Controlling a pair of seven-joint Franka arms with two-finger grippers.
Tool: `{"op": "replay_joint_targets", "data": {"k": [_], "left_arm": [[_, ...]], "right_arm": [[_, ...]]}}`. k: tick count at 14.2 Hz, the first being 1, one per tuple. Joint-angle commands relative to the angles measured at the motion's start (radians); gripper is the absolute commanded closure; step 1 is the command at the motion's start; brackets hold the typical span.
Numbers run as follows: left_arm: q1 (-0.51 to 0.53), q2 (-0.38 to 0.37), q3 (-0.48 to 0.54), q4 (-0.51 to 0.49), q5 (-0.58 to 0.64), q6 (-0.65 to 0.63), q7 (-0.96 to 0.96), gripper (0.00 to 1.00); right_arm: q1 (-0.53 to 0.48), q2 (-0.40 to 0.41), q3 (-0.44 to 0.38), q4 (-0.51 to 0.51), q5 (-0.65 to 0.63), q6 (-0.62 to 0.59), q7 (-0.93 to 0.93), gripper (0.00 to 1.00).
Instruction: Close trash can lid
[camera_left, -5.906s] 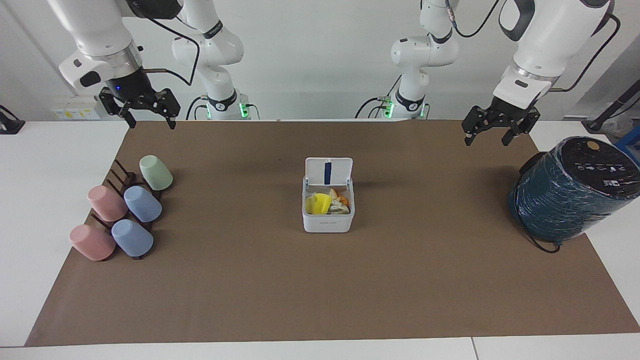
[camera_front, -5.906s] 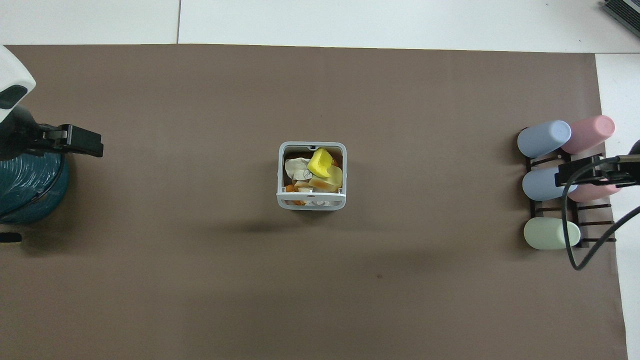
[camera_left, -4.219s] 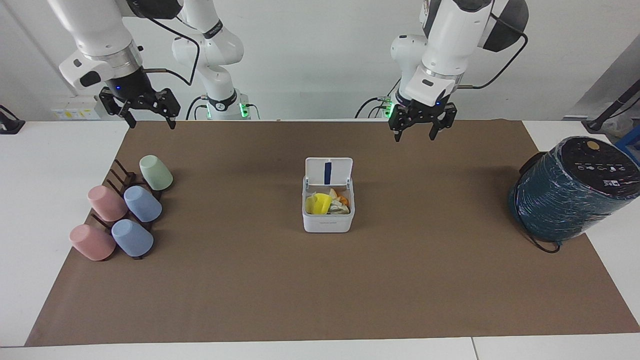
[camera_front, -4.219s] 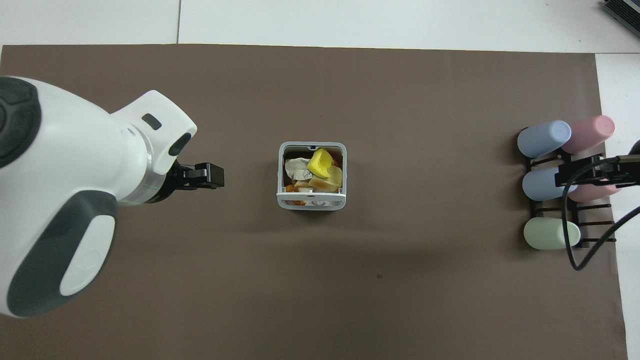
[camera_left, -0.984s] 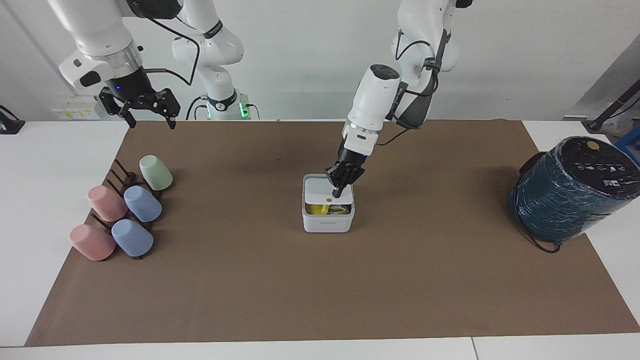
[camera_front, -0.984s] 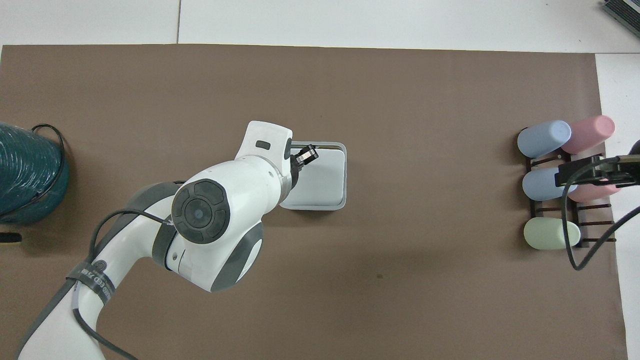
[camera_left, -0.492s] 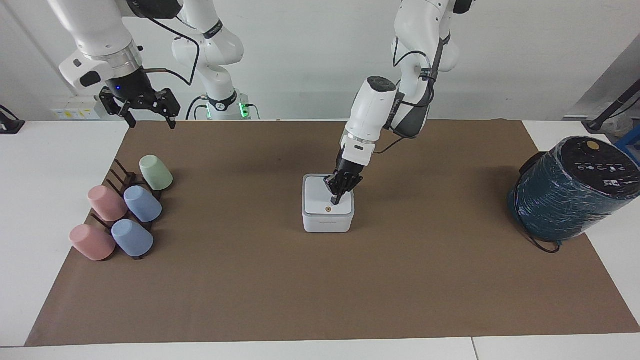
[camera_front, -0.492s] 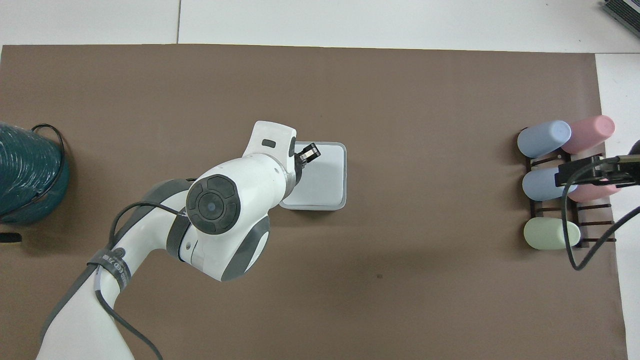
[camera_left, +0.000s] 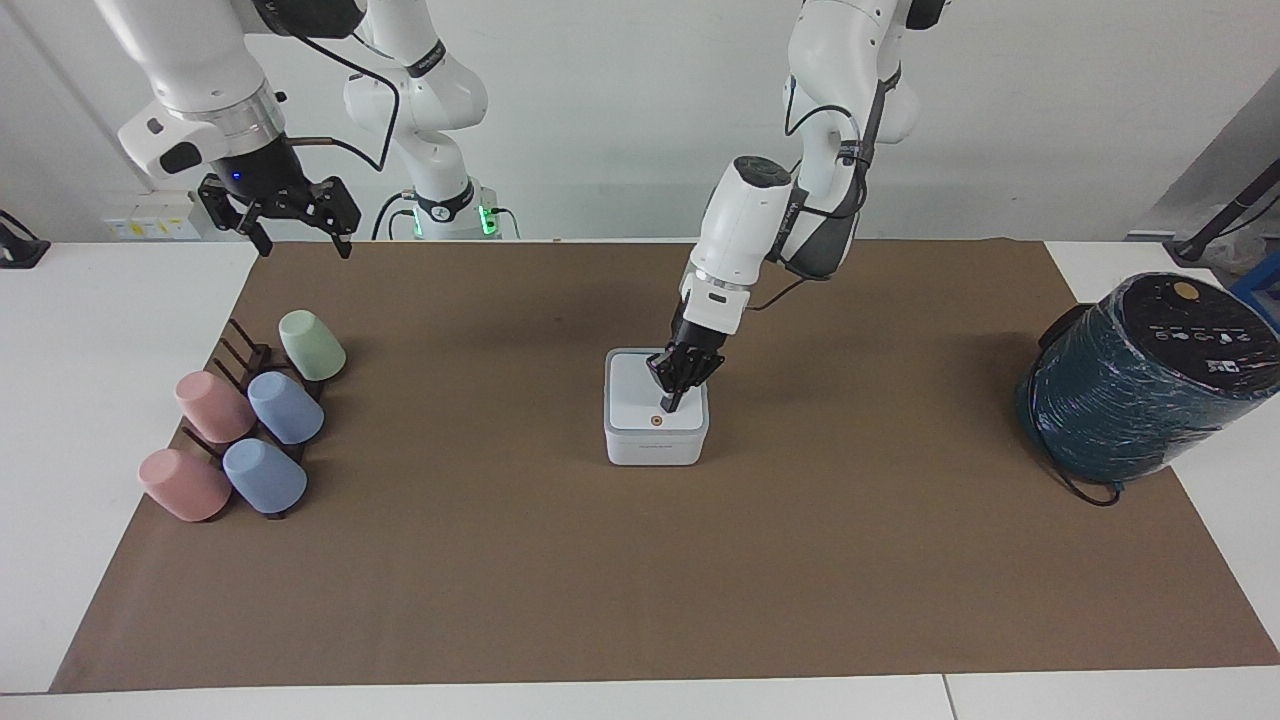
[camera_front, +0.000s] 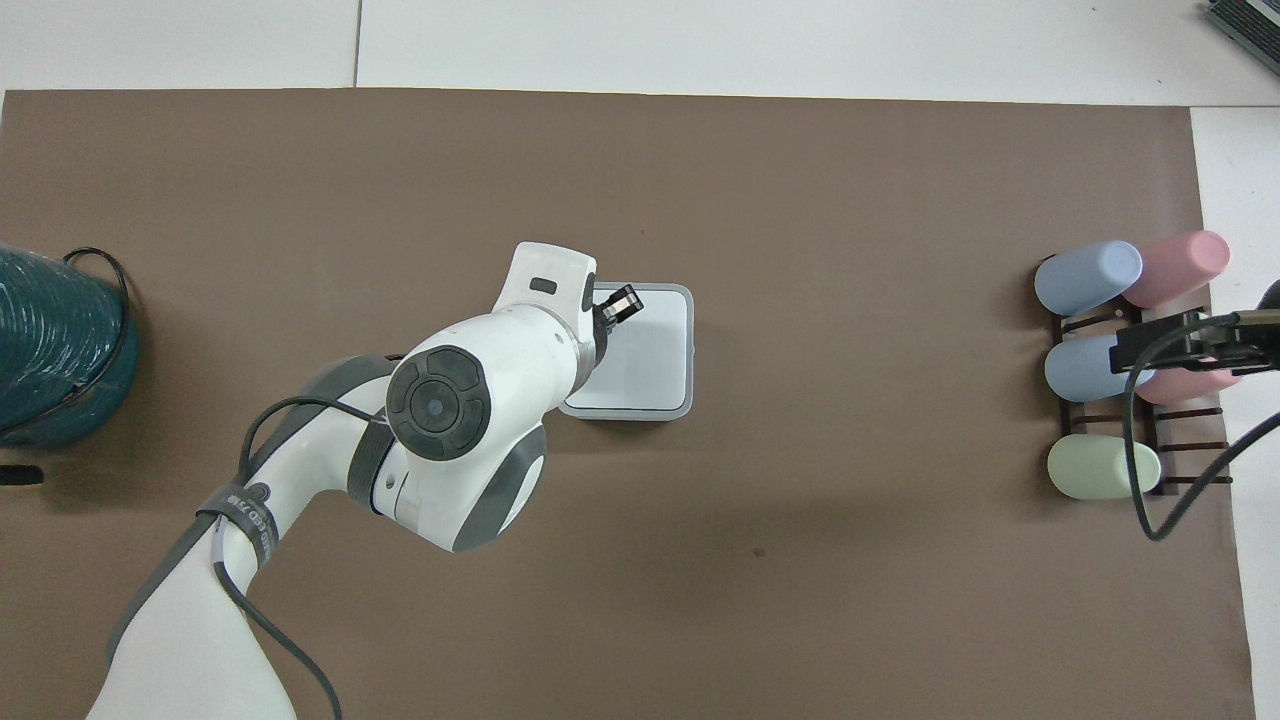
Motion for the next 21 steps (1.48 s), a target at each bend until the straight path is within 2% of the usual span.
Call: {"op": "replay_joint_targets", "data": {"k": [1, 4, 7, 12, 16, 18, 19, 21], "left_arm": [[-0.001, 0.049, -0.003, 0.003, -0.011, 0.019, -0.002, 1.0], [-0.004, 0.058, -0.003, 0.006, -0.011, 0.016, 0.0, 1.0], [0.007, 0.06, -0.002, 0.051, -0.009, -0.021, 0.001, 1.0], [0.049, 0.051, 0.003, 0.263, -0.001, -0.345, 0.009, 1.0], [0.132, 0.035, 0.006, 0.413, 0.006, -0.599, 0.033, 1.0], [0.189, 0.032, 0.008, 0.49, 0.006, -0.732, 0.125, 1.0], [0.245, 0.008, 0.011, 0.51, 0.006, -0.809, 0.223, 1.0], [0.324, -0.044, 0.012, 0.509, -0.004, -0.861, 0.384, 1.0]], "right_arm": [[-0.01, -0.02, 0.008, -0.019, 0.01, -0.004, 0.016, 0.0], [-0.01, -0.02, 0.008, -0.019, 0.01, -0.004, 0.016, 0.0], [-0.01, -0.02, 0.008, -0.019, 0.01, -0.004, 0.016, 0.0], [-0.01, -0.02, 0.008, -0.019, 0.01, -0.004, 0.016, 0.0], [-0.01, -0.02, 0.008, -0.019, 0.01, -0.004, 0.016, 0.0], [-0.01, -0.02, 0.008, -0.019, 0.01, -0.004, 0.016, 0.0], [-0.01, -0.02, 0.008, -0.019, 0.01, -0.004, 0.016, 0.0], [-0.01, -0.02, 0.008, -0.019, 0.01, -0.004, 0.016, 0.0]]}}
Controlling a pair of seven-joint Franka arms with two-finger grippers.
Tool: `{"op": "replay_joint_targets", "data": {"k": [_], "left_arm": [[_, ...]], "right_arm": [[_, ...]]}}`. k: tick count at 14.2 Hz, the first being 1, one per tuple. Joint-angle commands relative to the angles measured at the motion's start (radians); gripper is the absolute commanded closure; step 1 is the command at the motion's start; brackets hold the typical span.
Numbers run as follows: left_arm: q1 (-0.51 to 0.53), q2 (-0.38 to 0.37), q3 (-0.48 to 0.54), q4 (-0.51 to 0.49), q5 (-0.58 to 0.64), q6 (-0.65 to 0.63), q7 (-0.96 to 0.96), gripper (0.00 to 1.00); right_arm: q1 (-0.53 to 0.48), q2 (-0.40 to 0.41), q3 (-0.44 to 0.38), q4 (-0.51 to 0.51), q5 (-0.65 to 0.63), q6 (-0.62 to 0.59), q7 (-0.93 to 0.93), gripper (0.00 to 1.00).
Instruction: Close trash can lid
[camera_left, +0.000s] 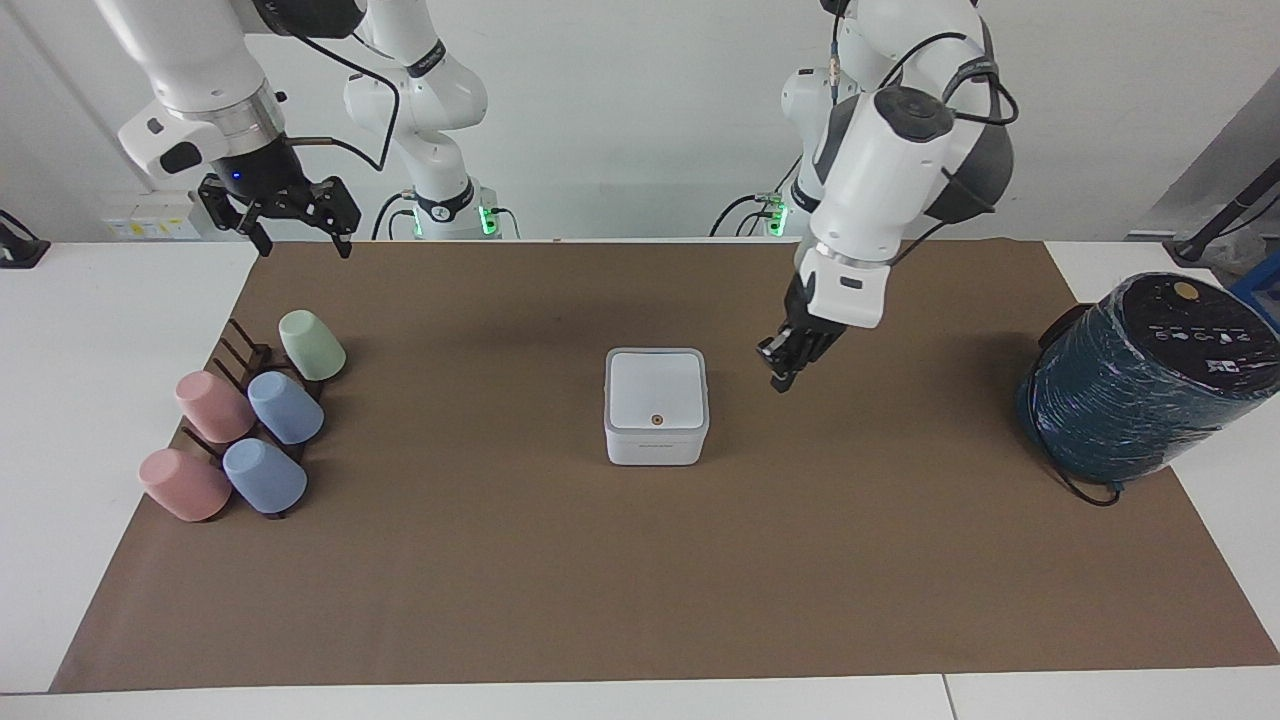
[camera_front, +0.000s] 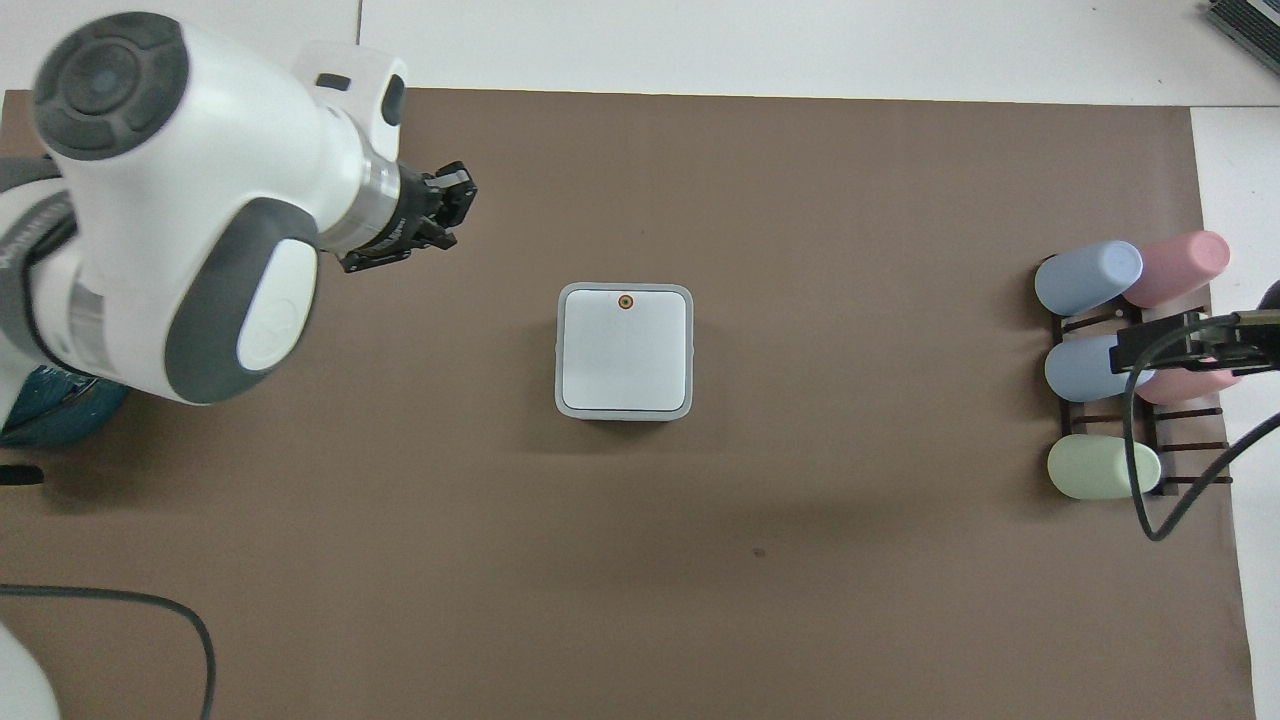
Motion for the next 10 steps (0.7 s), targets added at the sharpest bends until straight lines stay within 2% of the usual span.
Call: {"op": "replay_joint_targets", "data": {"k": [1, 5, 8, 9, 10], "left_arm": [[0.116, -0.07, -0.005, 0.007, -0.007, -0.111, 0.219, 1.0], [0.258, -0.114, -0.009, 0.005, 0.004, -0.239, 0.53, 1.0], [0.3, -0.133, -0.01, 0.005, 0.073, -0.307, 0.71, 1.0], [0.3, -0.143, -0.01, 0.004, 0.08, -0.324, 0.731, 0.98], [0.3, -0.148, -0.01, 0.0, 0.081, -0.332, 0.732, 0.84]], "right_arm": [[-0.01, -0.02, 0.008, -0.019, 0.01, -0.004, 0.016, 0.0], [-0.01, -0.02, 0.008, -0.019, 0.01, -0.004, 0.016, 0.0], [-0.01, -0.02, 0.008, -0.019, 0.01, -0.004, 0.016, 0.0], [-0.01, -0.02, 0.008, -0.019, 0.01, -0.004, 0.016, 0.0], [-0.01, -0.02, 0.008, -0.019, 0.01, -0.004, 0.016, 0.0]]}}
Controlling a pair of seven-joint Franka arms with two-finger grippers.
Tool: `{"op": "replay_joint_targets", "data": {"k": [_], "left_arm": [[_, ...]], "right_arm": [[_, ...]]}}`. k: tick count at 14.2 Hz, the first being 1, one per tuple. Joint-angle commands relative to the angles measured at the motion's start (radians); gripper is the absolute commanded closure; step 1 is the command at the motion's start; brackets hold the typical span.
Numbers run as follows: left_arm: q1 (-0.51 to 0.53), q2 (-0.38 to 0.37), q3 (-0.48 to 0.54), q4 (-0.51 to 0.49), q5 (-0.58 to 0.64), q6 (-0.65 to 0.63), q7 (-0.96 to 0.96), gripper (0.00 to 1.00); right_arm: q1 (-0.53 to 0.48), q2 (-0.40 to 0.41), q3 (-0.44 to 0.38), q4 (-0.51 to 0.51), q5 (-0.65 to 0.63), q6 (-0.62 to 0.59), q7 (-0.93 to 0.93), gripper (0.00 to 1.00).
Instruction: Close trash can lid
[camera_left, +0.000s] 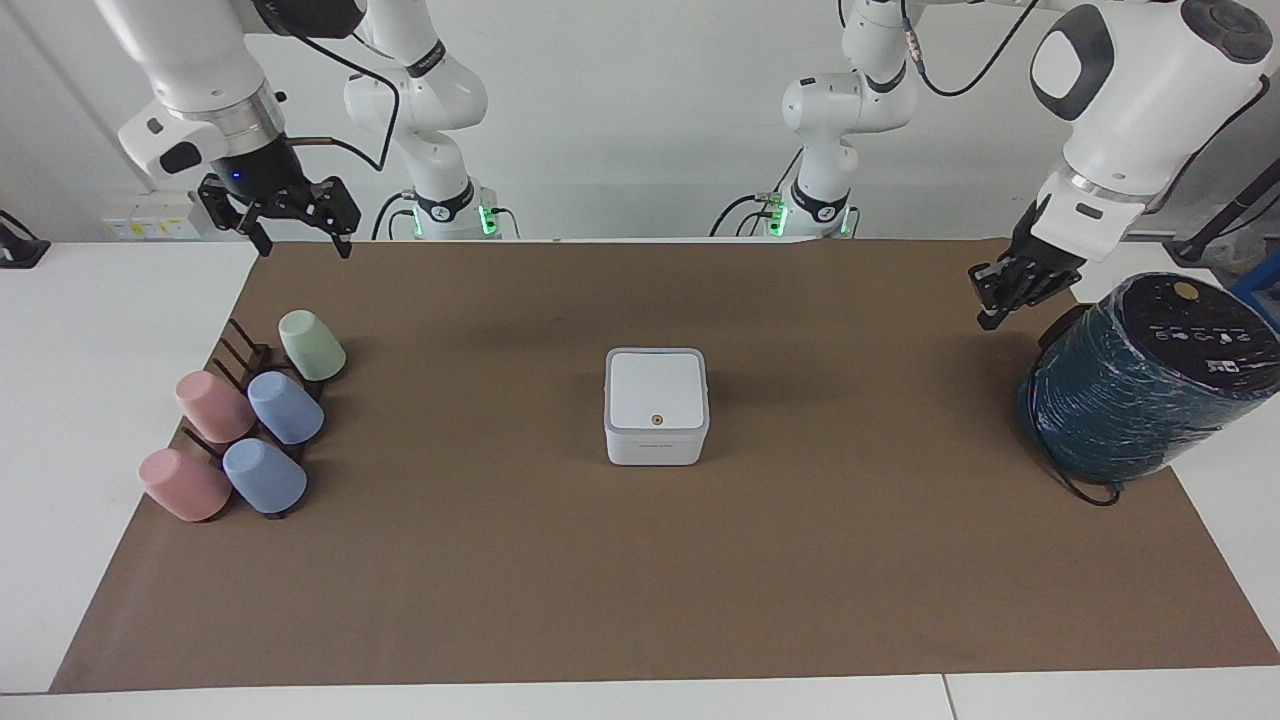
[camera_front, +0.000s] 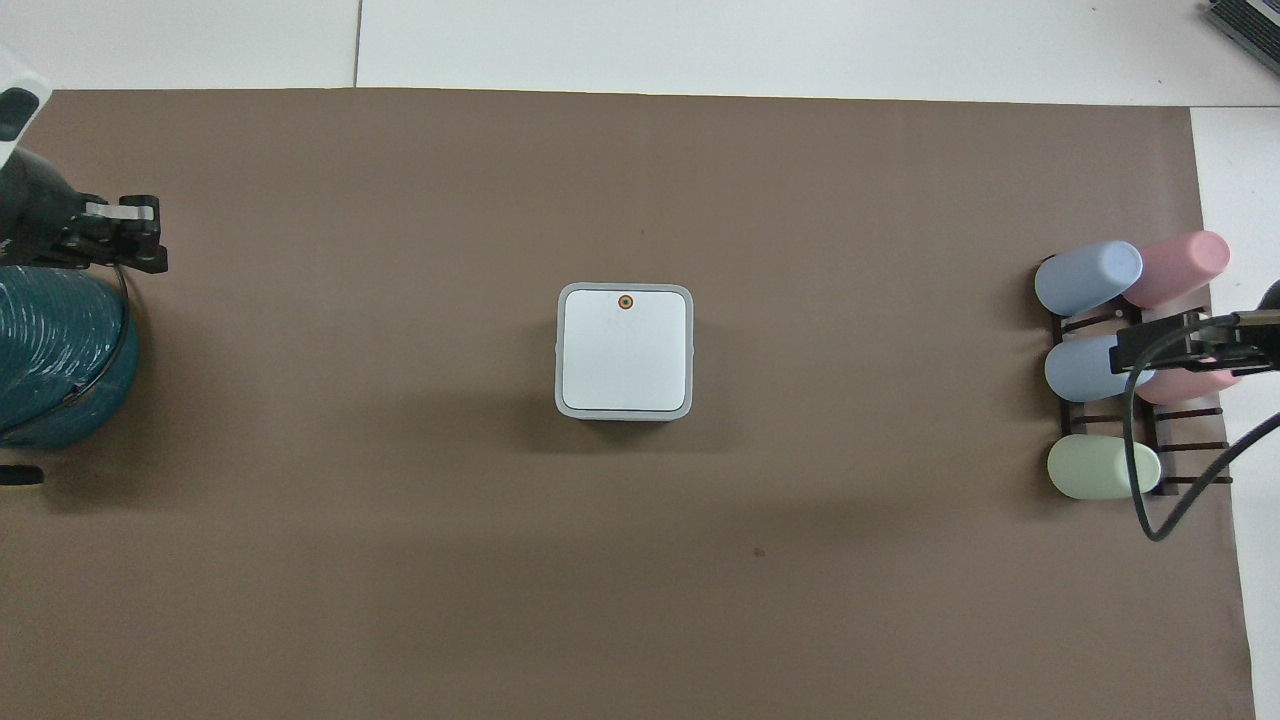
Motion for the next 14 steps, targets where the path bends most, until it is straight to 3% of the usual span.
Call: {"op": "replay_joint_targets", "data": {"k": [1, 3, 4, 14], "left_arm": [[0.002, -0.037, -0.013, -0.016, 0.03, -0.047, 0.029, 0.63], [0.002, -0.045, -0.013, -0.021, 0.033, -0.052, 0.032, 0.08], [0.002, -0.047, -0.015, -0.021, 0.033, -0.05, 0.032, 0.0], [0.016, -0.047, -0.013, -0.021, 0.036, -0.033, 0.114, 0.0]], "right_arm": [[-0.01, -0.022, 0.008, -0.019, 0.01, -0.004, 0.016, 0.0], [-0.01, -0.02, 0.008, -0.019, 0.01, -0.004, 0.016, 0.0], [-0.01, -0.02, 0.008, -0.019, 0.01, -0.004, 0.016, 0.0], [-0.01, -0.02, 0.008, -0.019, 0.01, -0.004, 0.016, 0.0]]}}
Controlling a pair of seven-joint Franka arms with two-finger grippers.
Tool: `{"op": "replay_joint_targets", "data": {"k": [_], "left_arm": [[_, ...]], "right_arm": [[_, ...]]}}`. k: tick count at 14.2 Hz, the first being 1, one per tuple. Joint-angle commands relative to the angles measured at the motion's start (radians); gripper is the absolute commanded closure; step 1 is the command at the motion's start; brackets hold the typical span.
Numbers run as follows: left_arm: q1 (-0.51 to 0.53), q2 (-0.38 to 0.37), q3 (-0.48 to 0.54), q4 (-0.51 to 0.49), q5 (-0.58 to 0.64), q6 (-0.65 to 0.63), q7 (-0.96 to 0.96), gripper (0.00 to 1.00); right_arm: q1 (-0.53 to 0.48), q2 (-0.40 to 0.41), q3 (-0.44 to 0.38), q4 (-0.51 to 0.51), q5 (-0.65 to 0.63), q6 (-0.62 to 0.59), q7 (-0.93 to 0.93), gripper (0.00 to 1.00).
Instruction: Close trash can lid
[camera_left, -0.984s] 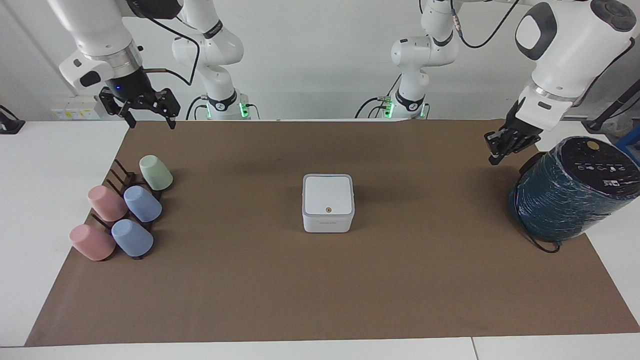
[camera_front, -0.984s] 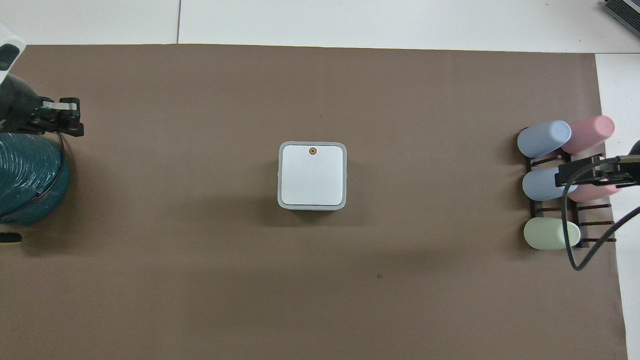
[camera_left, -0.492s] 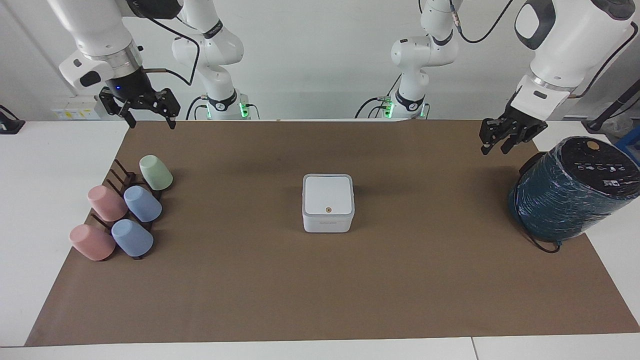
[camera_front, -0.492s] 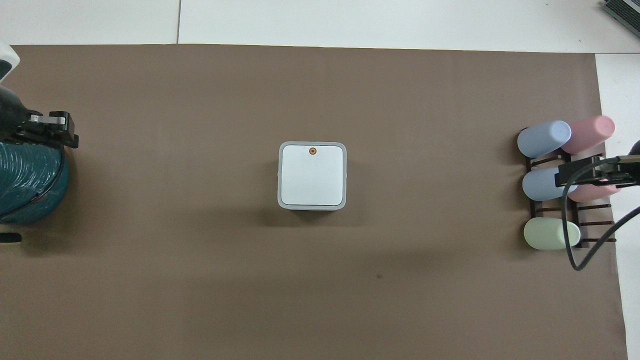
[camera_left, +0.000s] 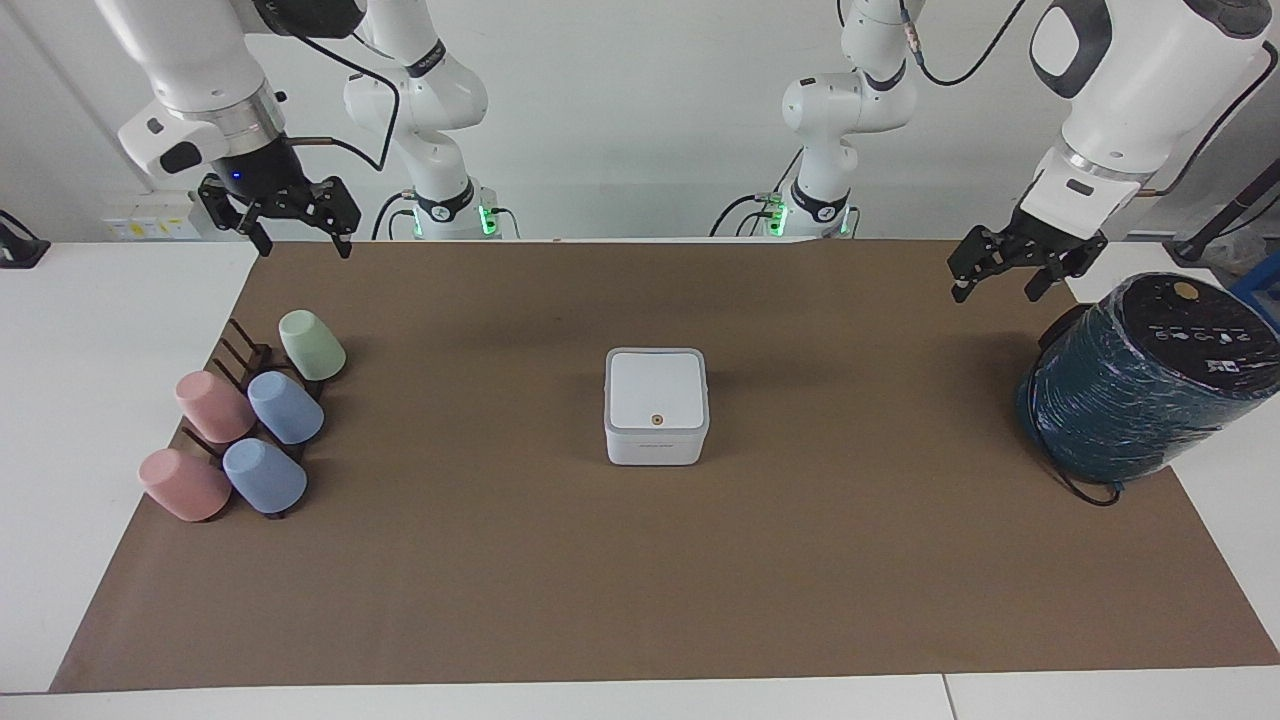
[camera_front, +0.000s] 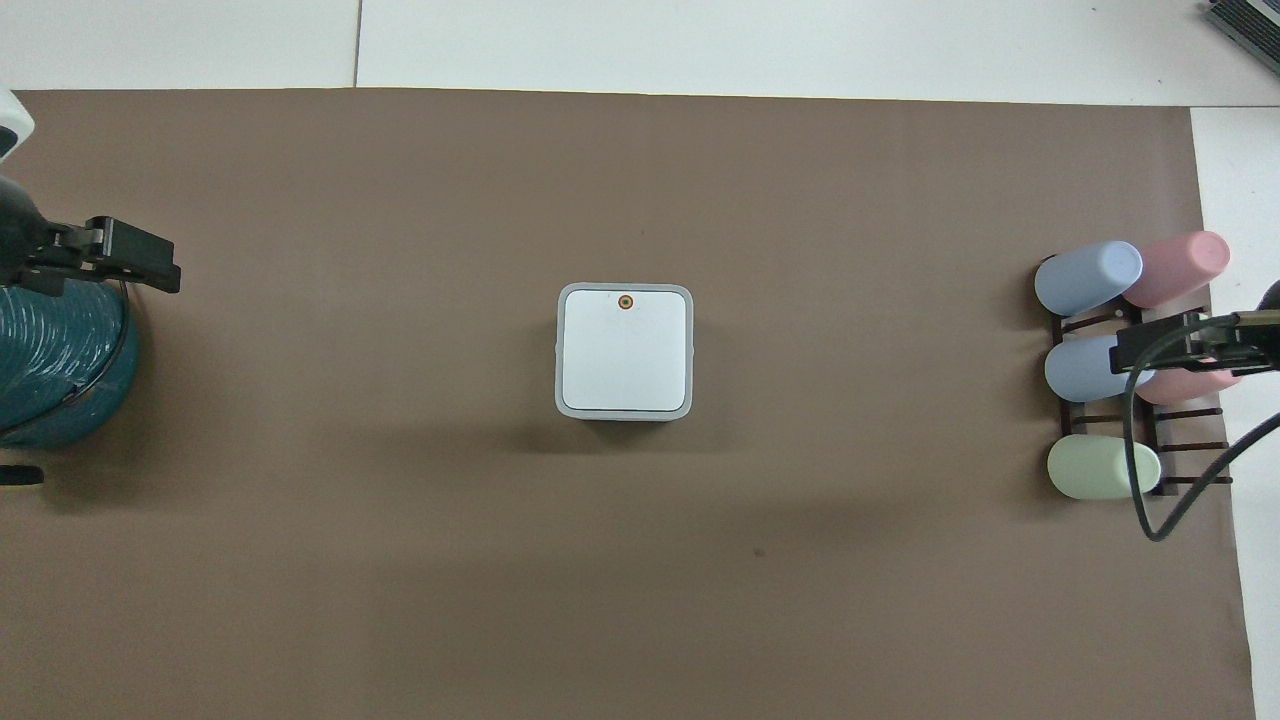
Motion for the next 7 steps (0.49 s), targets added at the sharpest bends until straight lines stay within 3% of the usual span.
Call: {"op": "replay_joint_targets", "data": {"k": [1, 7], "left_arm": [[0.014, -0.02, -0.005, -0.022, 0.02, 0.007, 0.037, 0.0], [0.006, -0.023, -0.006, -0.039, 0.032, 0.027, 0.034, 0.0]], "right_arm": [[-0.01, -0.02, 0.008, -0.019, 0.01, -0.004, 0.016, 0.0], [-0.01, -0.02, 0.008, -0.019, 0.01, -0.004, 0.016, 0.0]]}}
